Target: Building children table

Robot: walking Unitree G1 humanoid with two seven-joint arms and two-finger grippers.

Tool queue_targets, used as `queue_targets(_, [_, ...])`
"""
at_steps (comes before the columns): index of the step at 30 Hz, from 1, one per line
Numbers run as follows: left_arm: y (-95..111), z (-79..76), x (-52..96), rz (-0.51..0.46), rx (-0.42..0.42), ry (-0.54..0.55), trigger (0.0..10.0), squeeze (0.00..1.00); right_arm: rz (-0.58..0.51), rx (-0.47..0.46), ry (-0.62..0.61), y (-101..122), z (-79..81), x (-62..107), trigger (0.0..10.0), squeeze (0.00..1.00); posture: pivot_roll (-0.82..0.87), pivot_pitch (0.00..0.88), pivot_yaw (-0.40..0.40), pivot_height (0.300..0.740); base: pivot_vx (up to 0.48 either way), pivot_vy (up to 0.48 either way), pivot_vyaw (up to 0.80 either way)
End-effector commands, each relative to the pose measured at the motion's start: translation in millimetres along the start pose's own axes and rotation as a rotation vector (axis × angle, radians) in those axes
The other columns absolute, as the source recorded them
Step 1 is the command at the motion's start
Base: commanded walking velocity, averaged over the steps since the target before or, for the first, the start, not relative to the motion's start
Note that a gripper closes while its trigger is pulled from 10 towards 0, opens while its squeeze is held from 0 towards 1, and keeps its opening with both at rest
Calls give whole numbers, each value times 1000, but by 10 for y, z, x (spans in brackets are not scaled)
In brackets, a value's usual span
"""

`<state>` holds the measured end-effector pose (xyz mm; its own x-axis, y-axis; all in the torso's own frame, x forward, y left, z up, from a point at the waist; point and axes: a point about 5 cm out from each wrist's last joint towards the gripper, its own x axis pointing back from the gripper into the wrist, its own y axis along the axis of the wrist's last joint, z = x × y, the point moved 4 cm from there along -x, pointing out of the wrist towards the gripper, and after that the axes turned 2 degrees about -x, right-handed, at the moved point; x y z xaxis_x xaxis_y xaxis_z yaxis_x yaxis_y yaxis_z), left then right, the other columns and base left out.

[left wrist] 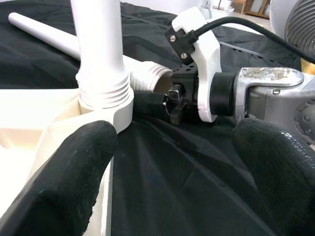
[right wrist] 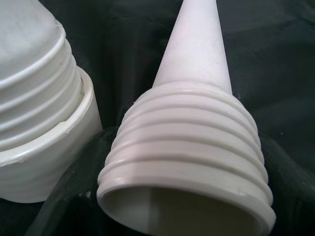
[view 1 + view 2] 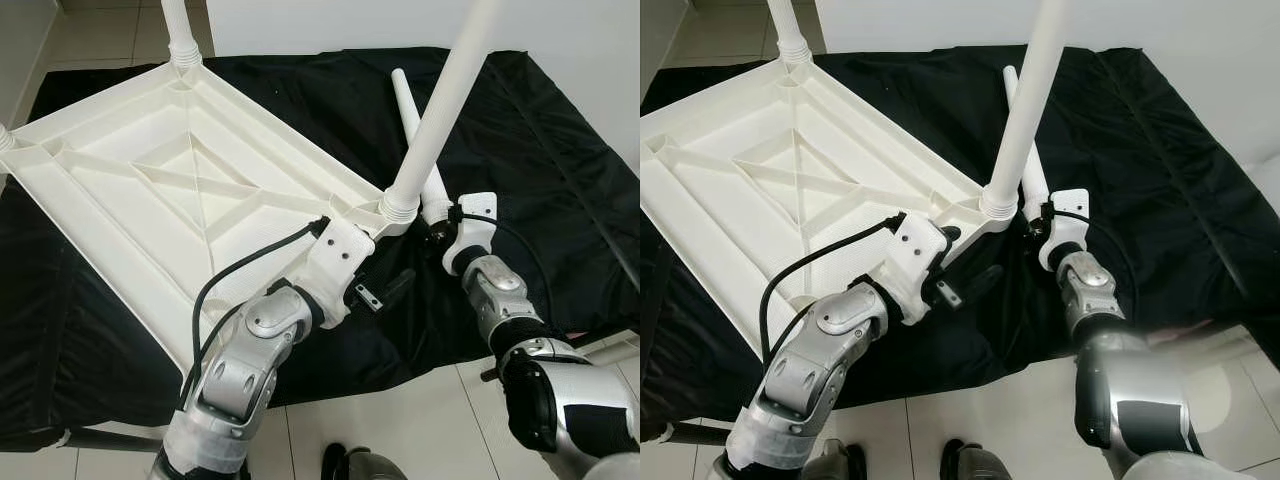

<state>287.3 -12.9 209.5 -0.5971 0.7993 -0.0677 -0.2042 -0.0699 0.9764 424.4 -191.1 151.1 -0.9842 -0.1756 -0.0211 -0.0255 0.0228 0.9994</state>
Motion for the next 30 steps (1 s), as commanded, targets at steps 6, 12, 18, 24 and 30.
queue_targets(6, [-5, 86, -63, -7, -12, 71, 10000, 0, 84, -58, -53, -418, 124, 136, 0, 0, 110, 142, -35, 740, 0, 0, 0])
queue_targets(12, [11, 113, -85, -17, -19, 66, 10000, 0, 26, -47, -128, -382, 91, 162, 9451, 0, 88, 106, -29, 740, 0, 0, 0])
queue_targets(18, [27, 180, -96, -37, -10, 50, 10000, 0, -108, -35, -190, -226, 67, 212, 10000, 0, 44, 58, -15, 740, 0, 0, 0])
queue_targets(24, [44, 217, -97, -49, -4, 47, 10000, 0, -171, -12, -197, -157, 83, 254, 0, 0, 37, 42, -8, 740, 0, 0, 0])
queue_targets(30, [86, 263, -104, -76, 17, 46, 10000, 0, -244, 31, -260, -36, 36, 305, 10000, 0, 26, 30, 0, 740, 0, 0, 0])
